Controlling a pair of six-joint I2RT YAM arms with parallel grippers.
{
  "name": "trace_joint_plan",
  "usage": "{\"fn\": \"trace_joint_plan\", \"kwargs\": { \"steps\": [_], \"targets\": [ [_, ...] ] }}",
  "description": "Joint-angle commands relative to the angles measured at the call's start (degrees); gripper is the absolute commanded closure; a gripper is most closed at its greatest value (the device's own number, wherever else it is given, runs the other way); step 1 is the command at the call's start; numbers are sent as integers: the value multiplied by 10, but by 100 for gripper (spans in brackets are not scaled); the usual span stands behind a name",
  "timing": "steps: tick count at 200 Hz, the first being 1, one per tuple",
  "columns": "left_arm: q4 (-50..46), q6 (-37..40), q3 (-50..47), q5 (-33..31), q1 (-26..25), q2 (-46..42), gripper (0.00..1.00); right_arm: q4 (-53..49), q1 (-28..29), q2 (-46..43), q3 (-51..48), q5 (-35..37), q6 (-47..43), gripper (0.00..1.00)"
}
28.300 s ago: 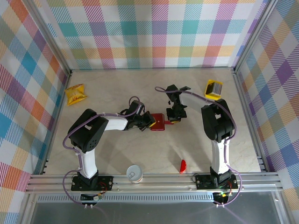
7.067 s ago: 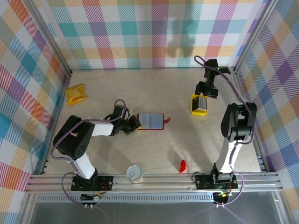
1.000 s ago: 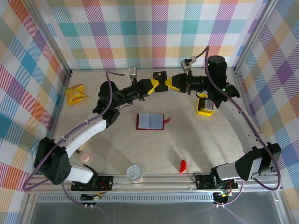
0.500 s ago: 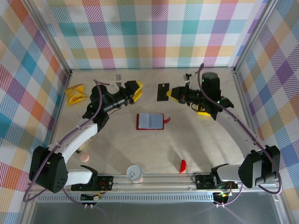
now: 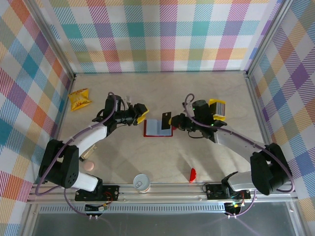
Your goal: Put the credit cards into the card holder
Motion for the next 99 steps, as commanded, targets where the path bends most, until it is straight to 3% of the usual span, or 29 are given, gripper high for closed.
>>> {"fn": "trace_joint_plan", "kwargs": {
  "steps": [1,34,99],
  "targets": [
    [-52,63,10,-2,3,23,49,78,5,22,-13,17,-15,100],
    [-69,108,24,1,2,62,53,88,5,57,-4,5,-18,100],
    [-76,123,23,-9,-7,81,57,125,5,94,-14,7,13,100]
  ]
}}
